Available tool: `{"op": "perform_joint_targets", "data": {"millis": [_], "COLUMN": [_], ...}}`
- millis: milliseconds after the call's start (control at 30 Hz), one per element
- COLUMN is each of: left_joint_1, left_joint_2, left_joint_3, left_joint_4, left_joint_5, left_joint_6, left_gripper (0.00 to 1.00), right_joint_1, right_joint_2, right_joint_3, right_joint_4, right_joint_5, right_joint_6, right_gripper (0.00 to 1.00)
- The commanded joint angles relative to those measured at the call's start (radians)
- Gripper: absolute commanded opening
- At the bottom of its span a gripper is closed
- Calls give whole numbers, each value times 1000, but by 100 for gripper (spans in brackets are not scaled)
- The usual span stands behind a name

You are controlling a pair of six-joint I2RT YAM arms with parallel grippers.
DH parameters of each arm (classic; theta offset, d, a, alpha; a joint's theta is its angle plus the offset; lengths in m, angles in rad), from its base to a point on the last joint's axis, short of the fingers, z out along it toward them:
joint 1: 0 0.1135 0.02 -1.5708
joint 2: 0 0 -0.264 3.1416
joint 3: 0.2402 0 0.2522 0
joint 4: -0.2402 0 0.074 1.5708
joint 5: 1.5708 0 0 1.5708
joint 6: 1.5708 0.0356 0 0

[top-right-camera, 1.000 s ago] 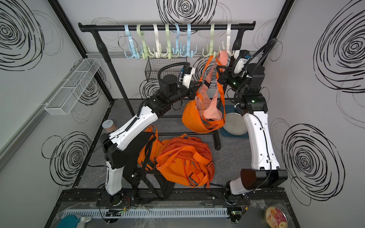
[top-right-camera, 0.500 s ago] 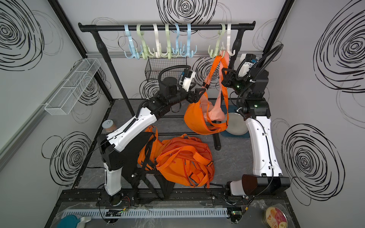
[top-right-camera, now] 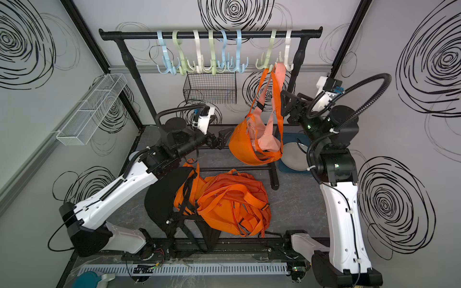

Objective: Hang the bag on a hook
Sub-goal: Hang the bag on the hook, then pick up the bag from the bag.

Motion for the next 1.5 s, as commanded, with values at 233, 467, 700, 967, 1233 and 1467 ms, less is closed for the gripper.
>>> {"op": "perform_joint_targets", "data": {"millis": [233,467,700,967,1233,1467], "left_joint_1": [4,-10,-20,-28,-29,-28], "left_joint_2": [-307,-431,-420,-415,-402,-395], "left_joint_3": [-412,-600,-612,-616,-612,-610], "left_joint_4": [142,249,256,254,255,254], "left_joint_5": [-353,-502,-502,-499,-496,-488], "left_joint_6": [-18,49,59,74,78,76], "left_gripper": [99,99,99,99,99,99], "right_joint_1": [271,592,654,655,653,654], "right_joint_2": [-172,-107,1,-6,32,52], "right_joint_3": [-336,-710,-826,-796,-840,-827], "right_joint_4": [-264,-321,-290,-295,-306,-325], "right_joint_5": [-81,19,189,351,254,219], "right_joint_6": [-155,-46,32,-5,-3,11], "right_gripper": [80,78,74,73,60,24]}}
